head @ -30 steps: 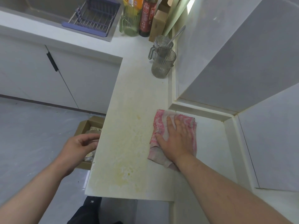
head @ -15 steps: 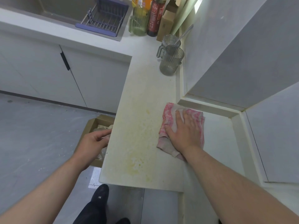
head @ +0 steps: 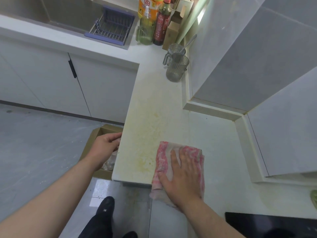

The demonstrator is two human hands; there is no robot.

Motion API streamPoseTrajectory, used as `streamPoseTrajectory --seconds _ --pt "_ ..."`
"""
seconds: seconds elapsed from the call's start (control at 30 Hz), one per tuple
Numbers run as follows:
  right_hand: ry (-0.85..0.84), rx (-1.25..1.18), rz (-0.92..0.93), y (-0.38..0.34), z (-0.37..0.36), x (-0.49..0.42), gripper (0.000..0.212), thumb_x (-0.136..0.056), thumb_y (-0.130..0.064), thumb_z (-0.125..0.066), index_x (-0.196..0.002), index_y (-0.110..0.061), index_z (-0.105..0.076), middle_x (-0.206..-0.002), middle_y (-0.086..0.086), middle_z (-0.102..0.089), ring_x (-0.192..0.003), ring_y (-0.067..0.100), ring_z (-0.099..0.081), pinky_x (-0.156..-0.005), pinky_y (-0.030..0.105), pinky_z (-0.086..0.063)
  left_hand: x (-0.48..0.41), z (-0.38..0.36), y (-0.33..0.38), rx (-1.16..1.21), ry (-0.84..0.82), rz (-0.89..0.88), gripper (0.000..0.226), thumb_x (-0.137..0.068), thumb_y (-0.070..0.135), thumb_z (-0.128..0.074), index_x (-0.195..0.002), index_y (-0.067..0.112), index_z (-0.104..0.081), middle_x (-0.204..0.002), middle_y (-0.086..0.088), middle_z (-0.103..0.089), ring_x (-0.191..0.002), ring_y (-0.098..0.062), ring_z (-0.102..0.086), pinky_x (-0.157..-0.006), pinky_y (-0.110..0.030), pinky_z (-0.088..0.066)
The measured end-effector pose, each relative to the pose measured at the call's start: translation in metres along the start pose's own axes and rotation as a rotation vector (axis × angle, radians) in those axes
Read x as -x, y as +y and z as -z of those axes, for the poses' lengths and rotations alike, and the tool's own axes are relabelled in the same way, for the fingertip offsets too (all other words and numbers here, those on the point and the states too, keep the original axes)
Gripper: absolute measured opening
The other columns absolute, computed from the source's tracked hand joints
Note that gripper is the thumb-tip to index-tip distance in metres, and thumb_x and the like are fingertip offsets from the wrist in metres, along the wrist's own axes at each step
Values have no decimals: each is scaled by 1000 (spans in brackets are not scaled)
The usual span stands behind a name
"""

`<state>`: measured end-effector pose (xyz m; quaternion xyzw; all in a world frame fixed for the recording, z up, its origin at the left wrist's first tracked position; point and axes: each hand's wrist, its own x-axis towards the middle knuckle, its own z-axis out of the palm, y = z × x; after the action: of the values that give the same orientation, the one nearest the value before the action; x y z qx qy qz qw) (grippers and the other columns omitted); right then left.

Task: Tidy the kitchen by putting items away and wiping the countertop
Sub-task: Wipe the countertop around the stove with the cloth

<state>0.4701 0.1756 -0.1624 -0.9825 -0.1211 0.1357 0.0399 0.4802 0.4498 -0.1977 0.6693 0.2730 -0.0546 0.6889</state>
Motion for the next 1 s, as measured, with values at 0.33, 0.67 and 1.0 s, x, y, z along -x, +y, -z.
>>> streamPoseTrajectory --seconds 0.33,0.67,1.0 --pt "1 15 1 -7 -2 -2 92 -81 -77 -17 -157 -31 6 -166 -4 10 -151 17 15 -119 35 15 5 0 -5 14 41 -18 26 -93 11 -62 -111 27 -72 -102 11 -75 -96 -7 -70 -90 -32 -55" --pt "39 23 32 -12 -1 -35 94 -78 -78 -13 -158 -30 -2 -167 -2 4 -152 19 9 -122 38 8 7 -2 -5 49 44 -46 28 -94 8 -58 -104 31 -72 -99 16 -75 -95 -3 -69 -86 -26 -54" --pt "83 35 30 -20 7 -83 96 -76 -78 -12 -158 -29 -7 -167 0 -3 -153 19 1 -123 39 3 7 -1 -6 39 22 -63 27 -94 11 -60 -115 23 -72 -103 14 -74 -103 -7 -68 -89 -27 -56"
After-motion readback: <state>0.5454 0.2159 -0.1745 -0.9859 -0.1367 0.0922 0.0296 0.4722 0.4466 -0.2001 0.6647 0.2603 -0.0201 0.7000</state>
